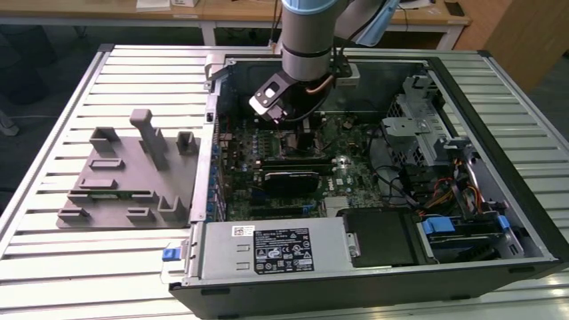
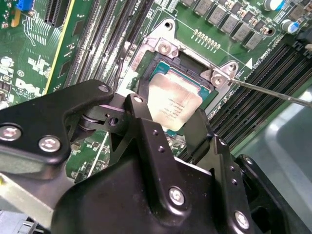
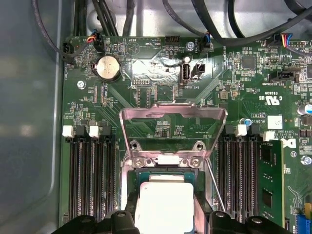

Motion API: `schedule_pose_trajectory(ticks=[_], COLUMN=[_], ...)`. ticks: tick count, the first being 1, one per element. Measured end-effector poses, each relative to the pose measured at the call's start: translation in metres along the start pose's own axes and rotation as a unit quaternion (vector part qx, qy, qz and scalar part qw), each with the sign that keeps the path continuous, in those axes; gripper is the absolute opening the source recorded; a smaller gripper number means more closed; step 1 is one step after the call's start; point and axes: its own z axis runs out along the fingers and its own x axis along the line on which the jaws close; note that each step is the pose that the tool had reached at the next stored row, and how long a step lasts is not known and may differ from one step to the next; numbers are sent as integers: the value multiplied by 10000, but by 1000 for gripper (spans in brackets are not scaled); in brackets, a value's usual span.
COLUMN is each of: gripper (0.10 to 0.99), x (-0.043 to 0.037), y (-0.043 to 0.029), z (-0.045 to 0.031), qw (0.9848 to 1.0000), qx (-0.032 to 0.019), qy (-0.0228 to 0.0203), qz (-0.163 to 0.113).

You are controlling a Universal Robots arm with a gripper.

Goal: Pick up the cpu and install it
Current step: 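Place the cpu into insertion slot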

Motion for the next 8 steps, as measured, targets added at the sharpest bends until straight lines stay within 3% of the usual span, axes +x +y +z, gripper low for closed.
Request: schedule_pose_trajectory(ticks=[8], gripper=[529], x=[0], y=[-2], z=[34], qw=[10000], qx=[1], qy=[-1], qz=[-11])
